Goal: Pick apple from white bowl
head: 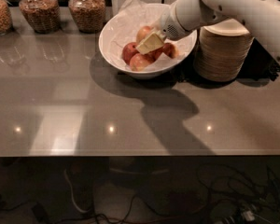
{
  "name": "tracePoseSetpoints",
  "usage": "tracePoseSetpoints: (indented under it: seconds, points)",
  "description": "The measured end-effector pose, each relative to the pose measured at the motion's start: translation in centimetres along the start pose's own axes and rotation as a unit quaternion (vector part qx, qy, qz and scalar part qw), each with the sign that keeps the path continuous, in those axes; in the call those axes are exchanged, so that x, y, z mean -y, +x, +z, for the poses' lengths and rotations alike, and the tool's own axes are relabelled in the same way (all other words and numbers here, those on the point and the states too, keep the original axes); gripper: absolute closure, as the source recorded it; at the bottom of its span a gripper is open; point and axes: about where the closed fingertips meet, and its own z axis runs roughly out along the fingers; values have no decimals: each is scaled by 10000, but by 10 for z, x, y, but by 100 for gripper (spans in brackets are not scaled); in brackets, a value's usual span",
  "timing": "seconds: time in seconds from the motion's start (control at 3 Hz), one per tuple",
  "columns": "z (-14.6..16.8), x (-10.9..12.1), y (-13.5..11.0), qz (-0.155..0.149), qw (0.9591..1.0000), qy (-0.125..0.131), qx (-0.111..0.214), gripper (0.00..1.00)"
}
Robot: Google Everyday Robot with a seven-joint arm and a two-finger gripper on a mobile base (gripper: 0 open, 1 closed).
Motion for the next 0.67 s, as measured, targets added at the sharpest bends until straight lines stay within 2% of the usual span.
tracePoseSetpoints:
  seconds: [0.67]
  points:
    - [-87, -15, -15, -527, 9978, 77, 403, 100]
